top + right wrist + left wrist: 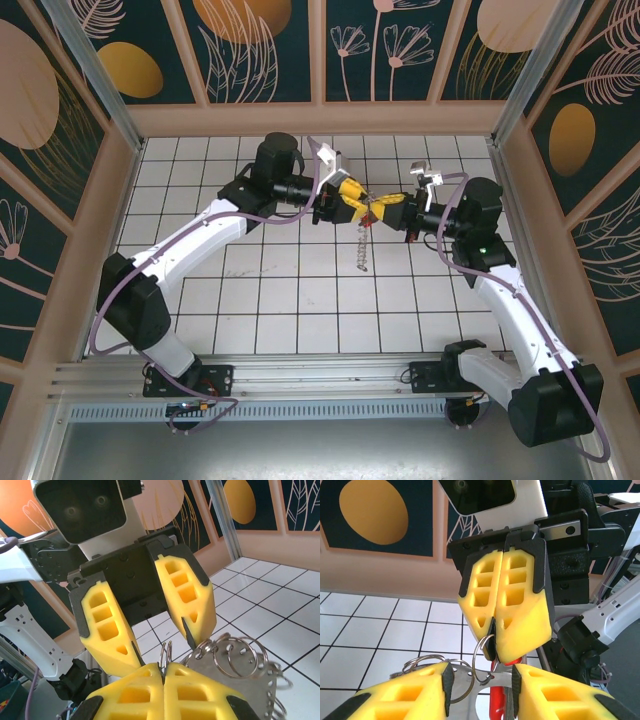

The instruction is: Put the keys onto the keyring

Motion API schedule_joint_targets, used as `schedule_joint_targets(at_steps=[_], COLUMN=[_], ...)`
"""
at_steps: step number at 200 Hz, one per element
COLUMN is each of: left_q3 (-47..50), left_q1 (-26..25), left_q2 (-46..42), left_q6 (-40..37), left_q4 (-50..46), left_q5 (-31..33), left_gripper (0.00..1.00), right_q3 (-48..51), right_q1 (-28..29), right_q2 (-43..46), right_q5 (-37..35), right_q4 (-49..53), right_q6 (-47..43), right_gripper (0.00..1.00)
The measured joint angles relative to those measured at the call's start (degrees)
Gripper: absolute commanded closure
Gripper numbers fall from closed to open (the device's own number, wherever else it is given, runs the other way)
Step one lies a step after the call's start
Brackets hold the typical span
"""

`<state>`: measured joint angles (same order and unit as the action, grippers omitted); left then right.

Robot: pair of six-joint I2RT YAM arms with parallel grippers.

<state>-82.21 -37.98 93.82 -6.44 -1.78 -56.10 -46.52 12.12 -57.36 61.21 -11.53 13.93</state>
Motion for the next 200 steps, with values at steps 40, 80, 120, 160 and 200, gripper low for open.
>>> schedule_joint_targets(at_steps=[40,80,120,160,200], left_q3=[-0.33,-0.90,-1.01,-0.66,3.63], left_q1=[0.00,0.00,0.04,0.50,0.28], left_q2=[0.50,1.07,1.66,2.03,2.01], left_q6=[0.13,0.96,2.56,5.64,10.71], left_q4=[0.02,0.15,1.07,3.74,12.48], left_q5=[-0.96,-2.12,-3.32,-3.93,1.79], left_gripper=[0.64,0.68,0.89,1.00,1.00], right_q3=[-0.04,-0.04,-0.04,-0.11,-0.37], right_q1=[-0.02,0.09,0.11,0.07,-1.38], right_q2=[0.00,0.00,0.00,-0.76,-2.03], right_q5=[0.00,-0.02,0.09,-0.28,-3.10], right_q4=[0.02,0.02,0.00,-1.16,-4.13], right_q6=[-0.13,-0.13,-0.13,-0.07,3.45], right_gripper=[1.00,1.00,1.00,0.98,0.58])
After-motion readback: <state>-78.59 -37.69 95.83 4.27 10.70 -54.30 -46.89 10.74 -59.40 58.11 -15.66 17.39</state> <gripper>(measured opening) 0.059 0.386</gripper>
